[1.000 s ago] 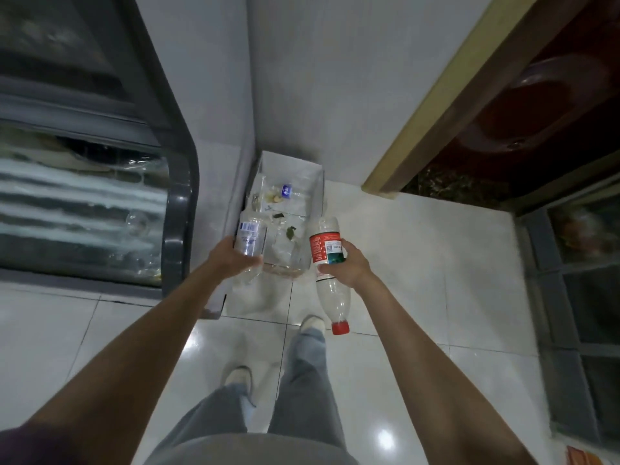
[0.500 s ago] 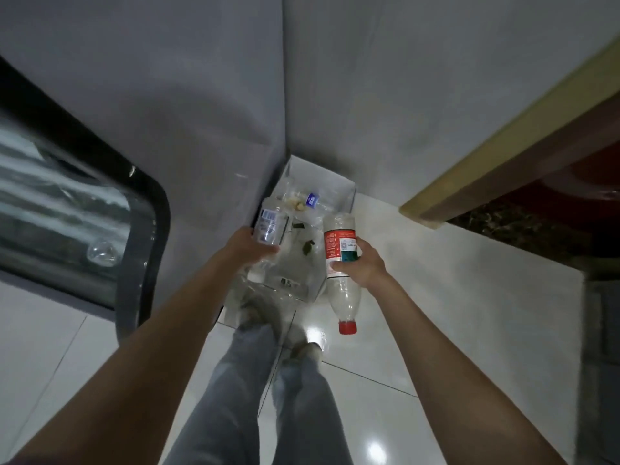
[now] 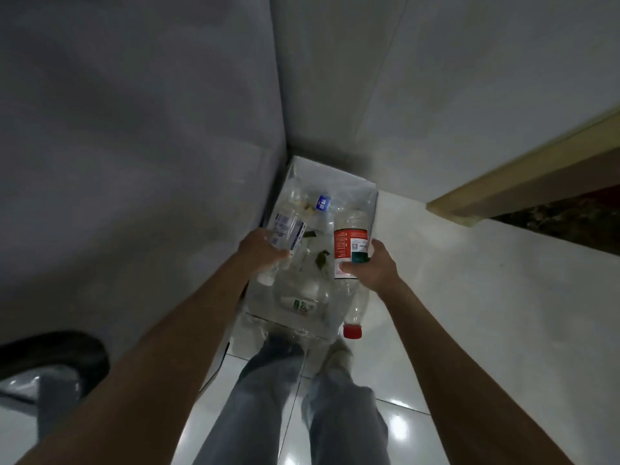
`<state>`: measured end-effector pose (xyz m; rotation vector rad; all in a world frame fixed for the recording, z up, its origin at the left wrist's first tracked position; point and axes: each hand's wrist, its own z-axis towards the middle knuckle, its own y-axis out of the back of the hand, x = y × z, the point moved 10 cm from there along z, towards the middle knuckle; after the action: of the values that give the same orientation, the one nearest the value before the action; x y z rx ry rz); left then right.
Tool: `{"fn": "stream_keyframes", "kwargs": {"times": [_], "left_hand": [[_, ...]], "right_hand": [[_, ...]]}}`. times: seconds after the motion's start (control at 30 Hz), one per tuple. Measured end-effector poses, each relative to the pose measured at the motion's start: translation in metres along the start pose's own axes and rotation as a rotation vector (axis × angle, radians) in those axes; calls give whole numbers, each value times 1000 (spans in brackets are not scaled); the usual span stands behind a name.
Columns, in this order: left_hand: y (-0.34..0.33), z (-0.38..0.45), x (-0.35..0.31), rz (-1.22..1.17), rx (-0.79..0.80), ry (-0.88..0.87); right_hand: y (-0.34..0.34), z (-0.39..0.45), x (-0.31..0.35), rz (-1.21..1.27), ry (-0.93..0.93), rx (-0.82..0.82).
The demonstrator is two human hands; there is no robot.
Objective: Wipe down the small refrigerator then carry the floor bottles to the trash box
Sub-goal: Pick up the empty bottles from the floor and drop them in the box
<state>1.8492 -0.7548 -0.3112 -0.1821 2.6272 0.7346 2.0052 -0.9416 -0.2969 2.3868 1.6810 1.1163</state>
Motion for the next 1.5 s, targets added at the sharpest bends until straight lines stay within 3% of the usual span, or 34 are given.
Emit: {"fn": "stream_keyframes", "kwargs": {"times": [0.2,0.5,0.77,1.07,1.5], "left_hand": [[-31,74,21,-12,-7,60],[-122,197,74,-56,5,136],[-174,295,111,-76,-11,134],[-202,373,117,-79,-87,82],[-217,421,102,-159,-87,69]], "right_hand": [[-30,81,-36,-27,-91,-33],[-82,220,-116,-80,-81,-82],[-127,320,-176,-50,-131,-39],[-142,391,-209,100,-175,-101],[-138,425,-223,27,-224,-188]]}}
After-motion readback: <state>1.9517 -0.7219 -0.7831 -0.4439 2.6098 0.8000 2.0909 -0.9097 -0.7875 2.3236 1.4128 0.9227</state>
